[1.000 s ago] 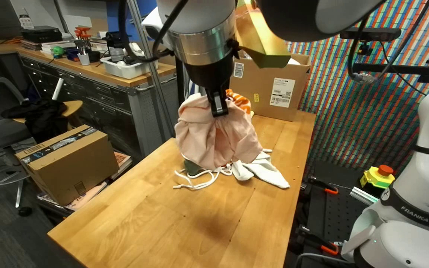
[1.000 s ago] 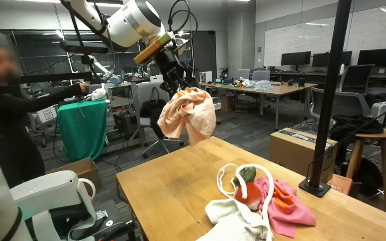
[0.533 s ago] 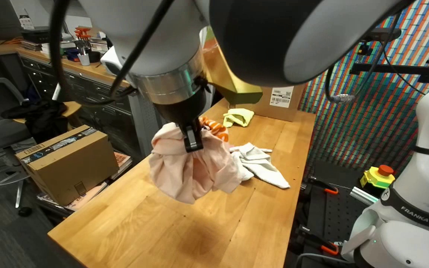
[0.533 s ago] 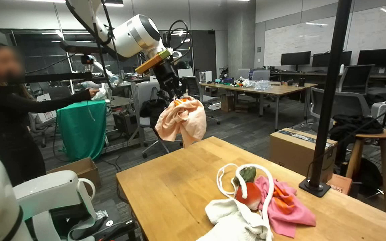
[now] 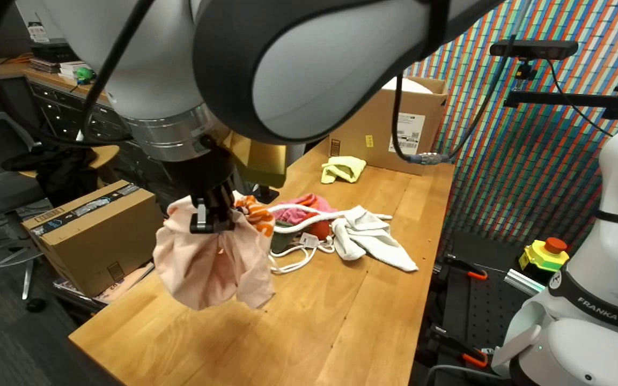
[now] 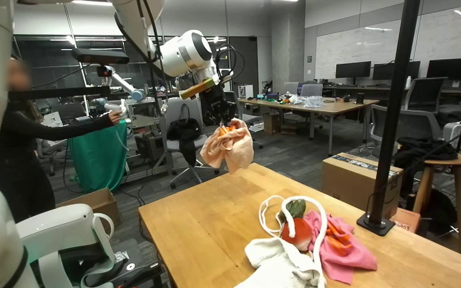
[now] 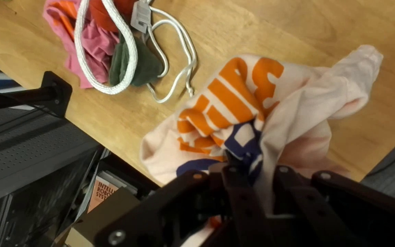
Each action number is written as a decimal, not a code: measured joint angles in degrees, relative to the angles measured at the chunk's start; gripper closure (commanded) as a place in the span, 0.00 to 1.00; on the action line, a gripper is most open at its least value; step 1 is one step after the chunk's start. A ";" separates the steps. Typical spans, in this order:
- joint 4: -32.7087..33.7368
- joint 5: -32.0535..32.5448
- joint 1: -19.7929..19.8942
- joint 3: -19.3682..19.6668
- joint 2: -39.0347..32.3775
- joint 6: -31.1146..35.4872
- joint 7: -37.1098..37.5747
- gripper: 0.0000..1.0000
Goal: Separate the things on the heap
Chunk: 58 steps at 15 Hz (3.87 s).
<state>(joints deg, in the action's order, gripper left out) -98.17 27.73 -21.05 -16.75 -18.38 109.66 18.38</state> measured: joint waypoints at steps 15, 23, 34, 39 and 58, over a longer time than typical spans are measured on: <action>0.00 3.78 -5.83 9.12 -4.92 26.69 29.94 0.15; -4.40 10.21 -5.47 11.76 -4.48 25.65 30.37 0.00; -13.45 10.24 5.09 15.45 -1.84 24.26 28.06 0.00; -13.49 9.00 7.55 15.57 -3.23 24.26 27.18 0.00; -10.09 4.20 6.77 16.74 -12.85 24.15 20.89 0.00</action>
<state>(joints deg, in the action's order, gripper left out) -108.26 31.92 -14.27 -0.01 -31.23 133.81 39.27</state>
